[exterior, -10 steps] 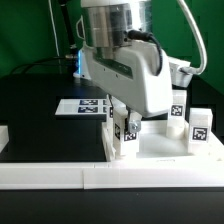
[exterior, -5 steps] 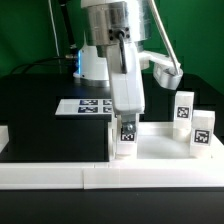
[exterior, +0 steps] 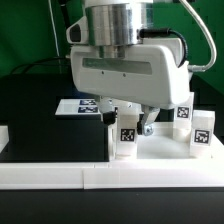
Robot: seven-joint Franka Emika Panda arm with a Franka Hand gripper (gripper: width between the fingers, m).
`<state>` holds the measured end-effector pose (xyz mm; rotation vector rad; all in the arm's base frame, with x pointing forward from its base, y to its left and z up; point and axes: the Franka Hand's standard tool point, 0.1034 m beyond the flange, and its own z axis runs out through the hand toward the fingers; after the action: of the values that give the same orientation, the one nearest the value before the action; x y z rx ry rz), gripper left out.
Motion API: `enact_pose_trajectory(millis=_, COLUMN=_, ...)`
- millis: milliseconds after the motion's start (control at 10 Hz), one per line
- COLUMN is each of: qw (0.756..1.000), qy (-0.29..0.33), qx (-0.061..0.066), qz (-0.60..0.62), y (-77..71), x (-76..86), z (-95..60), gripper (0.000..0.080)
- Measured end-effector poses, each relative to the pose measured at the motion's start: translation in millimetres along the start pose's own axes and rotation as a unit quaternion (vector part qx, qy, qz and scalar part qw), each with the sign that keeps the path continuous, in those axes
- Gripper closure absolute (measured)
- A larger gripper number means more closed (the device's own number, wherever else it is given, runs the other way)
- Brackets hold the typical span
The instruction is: Assemble square table
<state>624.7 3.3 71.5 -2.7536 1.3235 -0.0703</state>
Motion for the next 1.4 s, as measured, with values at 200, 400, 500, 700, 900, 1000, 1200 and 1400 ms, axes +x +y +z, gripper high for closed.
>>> enact_pose_trajectory(millis=200, qw=0.99, qy=0.006, qx=-0.006, qz=-0.138, y=-2.4, x=-0.7, z=-3.0, gripper=0.0151)
enact_pose_trajectory(millis=400, qw=0.948, qy=0.022, qx=-0.003, qz=-0.316, y=0.9, x=0.4, z=-1.4, gripper=0.0151)
enact_pose_trajectory(millis=500, qw=0.955, qy=0.022, qx=-0.002, qz=-0.296, y=0.2, x=0.7, z=-1.8, gripper=0.0151)
enact_pose_trajectory(millis=700, qw=0.961, qy=0.022, qx=-0.002, qz=-0.276, y=0.5, x=0.6, z=-1.2, gripper=0.0242)
enact_pose_trajectory(millis=900, qw=0.982, qy=0.02, qx=0.004, qz=-0.186, y=-0.1, x=-0.7, z=-0.3, gripper=0.0511)
enact_pose_trajectory(millis=1000, qw=0.992, qy=0.017, qx=0.008, qz=-0.124, y=0.4, x=-0.2, z=-0.2, gripper=0.0511)
enact_pose_trajectory(millis=1200, qw=0.999, qy=0.003, qx=0.02, qz=0.033, y=2.9, x=2.2, z=-0.3, gripper=0.051)
enact_pose_trajectory(millis=1400, qw=0.983, qy=-0.012, qx=0.026, qz=0.184, y=3.8, x=0.8, z=0.4, gripper=0.051)
